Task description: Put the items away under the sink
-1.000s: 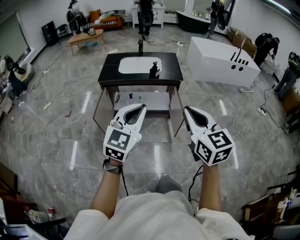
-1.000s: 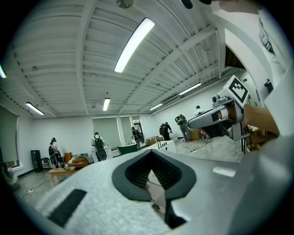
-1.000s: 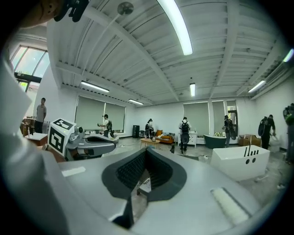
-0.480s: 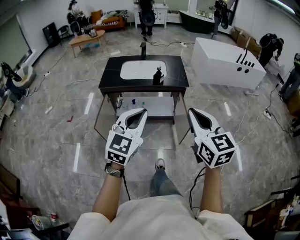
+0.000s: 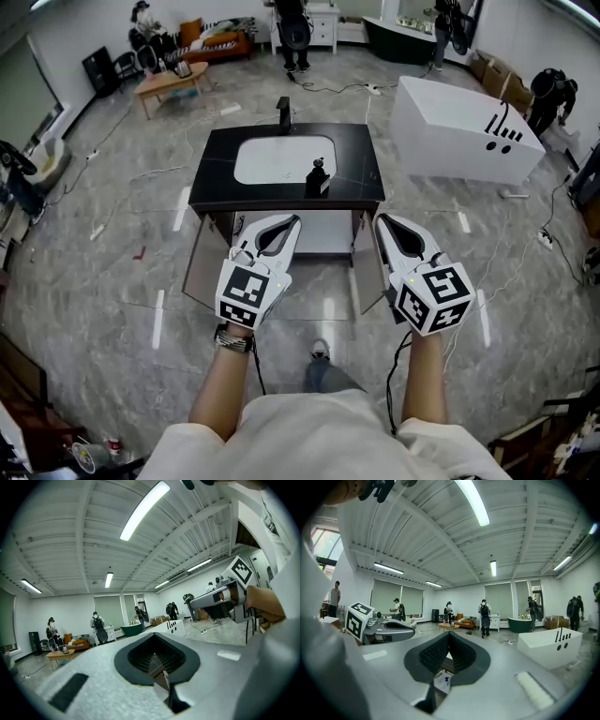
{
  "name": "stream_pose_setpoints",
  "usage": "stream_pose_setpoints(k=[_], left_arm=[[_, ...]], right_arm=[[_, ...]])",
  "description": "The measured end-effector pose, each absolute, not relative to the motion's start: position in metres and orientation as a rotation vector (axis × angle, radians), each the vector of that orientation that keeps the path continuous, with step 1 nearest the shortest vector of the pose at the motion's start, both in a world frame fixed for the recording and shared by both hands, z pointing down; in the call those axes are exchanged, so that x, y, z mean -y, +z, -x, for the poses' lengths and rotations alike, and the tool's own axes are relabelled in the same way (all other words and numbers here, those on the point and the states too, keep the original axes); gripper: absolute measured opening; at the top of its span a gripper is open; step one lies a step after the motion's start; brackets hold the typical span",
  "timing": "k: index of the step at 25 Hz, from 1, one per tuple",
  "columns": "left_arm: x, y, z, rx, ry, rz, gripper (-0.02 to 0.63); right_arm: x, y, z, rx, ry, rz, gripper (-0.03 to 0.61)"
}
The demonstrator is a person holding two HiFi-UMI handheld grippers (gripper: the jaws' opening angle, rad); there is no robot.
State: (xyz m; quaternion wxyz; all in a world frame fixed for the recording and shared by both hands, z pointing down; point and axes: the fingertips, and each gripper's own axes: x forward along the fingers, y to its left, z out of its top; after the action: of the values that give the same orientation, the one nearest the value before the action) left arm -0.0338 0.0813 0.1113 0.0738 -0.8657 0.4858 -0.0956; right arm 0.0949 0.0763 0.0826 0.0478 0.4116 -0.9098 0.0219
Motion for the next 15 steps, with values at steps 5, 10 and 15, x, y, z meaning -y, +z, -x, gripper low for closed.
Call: stream_pose_setpoints(k=[5, 10, 15], left_arm=[[-0.034, 0.105, 0.036, -1.455, -0.299, 2.597, 0.005], [0.003, 0.112, 0.033, -1.451, -0.317, 2.611, 0.005], [0.041, 0.127, 0.035, -1.465, -0.33, 2.628, 0.005]], right_arm=[[-0.025, 0.079, -0.093, 2.763, 0.054, -1.262, 0.006], [0.012, 0.088, -0.095, 2.751, 0.077, -1.263, 0.006], [0.043, 0.098, -0.095, 2.759, 0.074, -1.288, 0.006]])
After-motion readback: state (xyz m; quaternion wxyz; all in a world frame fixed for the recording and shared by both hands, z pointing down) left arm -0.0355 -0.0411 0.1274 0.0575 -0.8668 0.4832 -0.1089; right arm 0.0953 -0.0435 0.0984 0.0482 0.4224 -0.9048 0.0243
